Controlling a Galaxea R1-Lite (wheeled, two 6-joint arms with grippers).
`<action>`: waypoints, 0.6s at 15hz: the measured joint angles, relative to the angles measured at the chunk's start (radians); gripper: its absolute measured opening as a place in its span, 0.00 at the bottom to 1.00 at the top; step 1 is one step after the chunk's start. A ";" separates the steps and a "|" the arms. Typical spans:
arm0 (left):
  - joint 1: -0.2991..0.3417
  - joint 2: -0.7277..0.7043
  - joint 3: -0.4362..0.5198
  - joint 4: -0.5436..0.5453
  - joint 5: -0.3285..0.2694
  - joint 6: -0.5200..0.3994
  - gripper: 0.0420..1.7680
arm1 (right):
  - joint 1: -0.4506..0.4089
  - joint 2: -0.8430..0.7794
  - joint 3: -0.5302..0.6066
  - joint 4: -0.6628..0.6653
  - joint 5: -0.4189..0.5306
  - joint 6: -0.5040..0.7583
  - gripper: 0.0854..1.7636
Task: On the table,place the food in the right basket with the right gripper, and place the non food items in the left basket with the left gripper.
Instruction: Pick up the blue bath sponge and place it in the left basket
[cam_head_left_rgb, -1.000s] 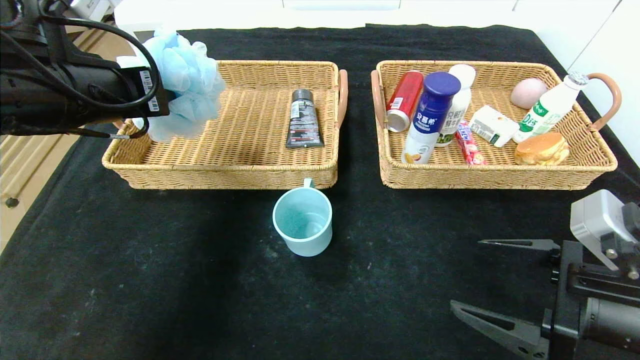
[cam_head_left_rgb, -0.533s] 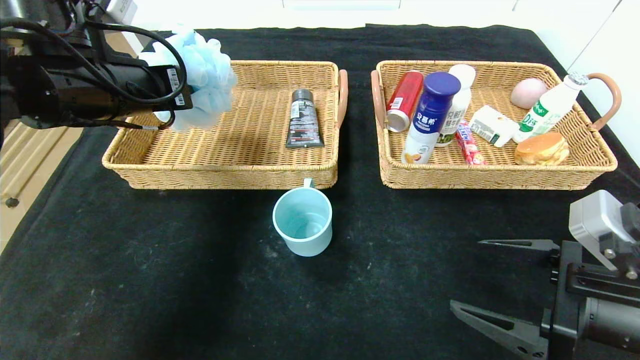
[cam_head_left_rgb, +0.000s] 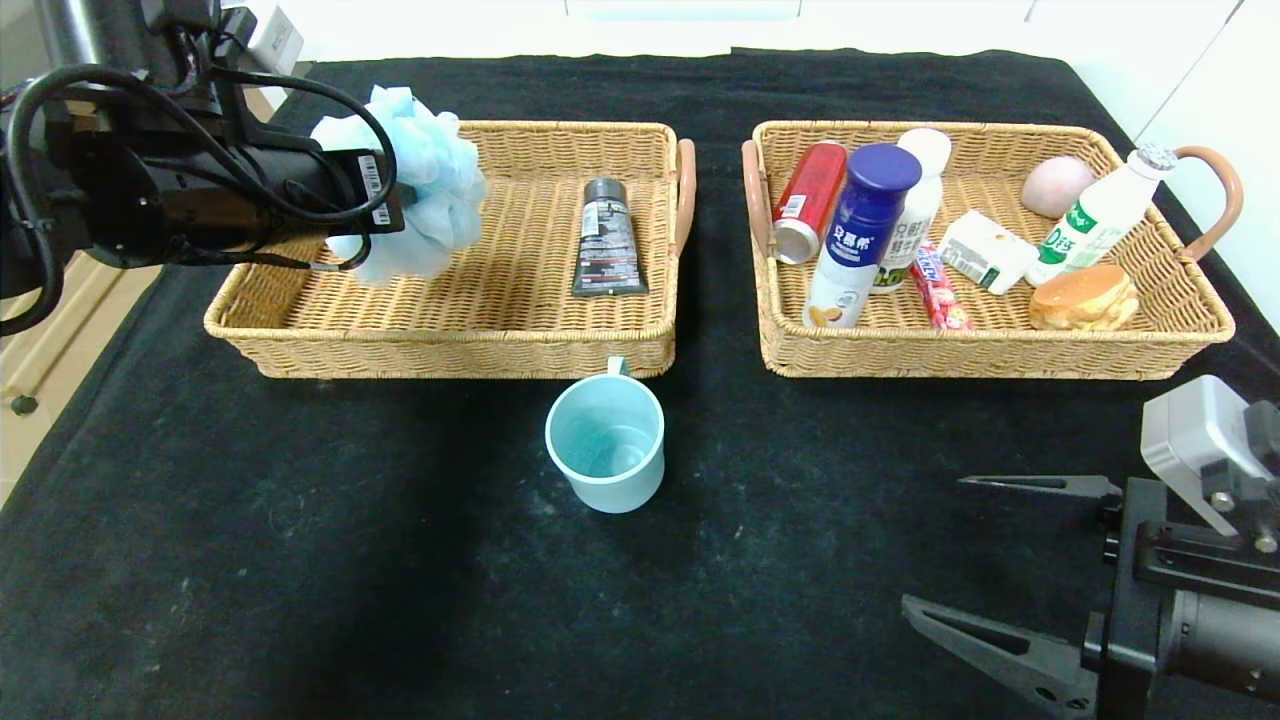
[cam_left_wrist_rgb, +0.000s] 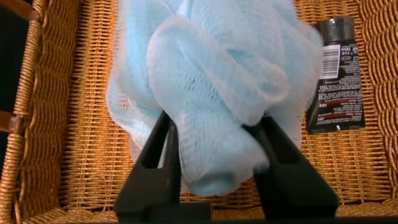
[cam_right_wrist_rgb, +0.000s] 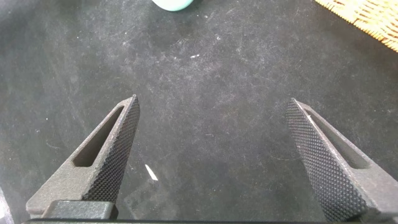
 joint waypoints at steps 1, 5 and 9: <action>0.000 0.001 0.001 0.000 0.001 0.000 0.51 | 0.000 0.000 0.000 0.000 0.000 0.000 0.97; 0.001 0.006 0.004 -0.001 0.002 -0.001 0.69 | 0.001 0.003 0.001 0.000 0.000 0.000 0.97; -0.001 -0.003 0.009 0.007 0.002 -0.002 0.80 | 0.000 0.002 0.000 0.000 0.000 0.000 0.97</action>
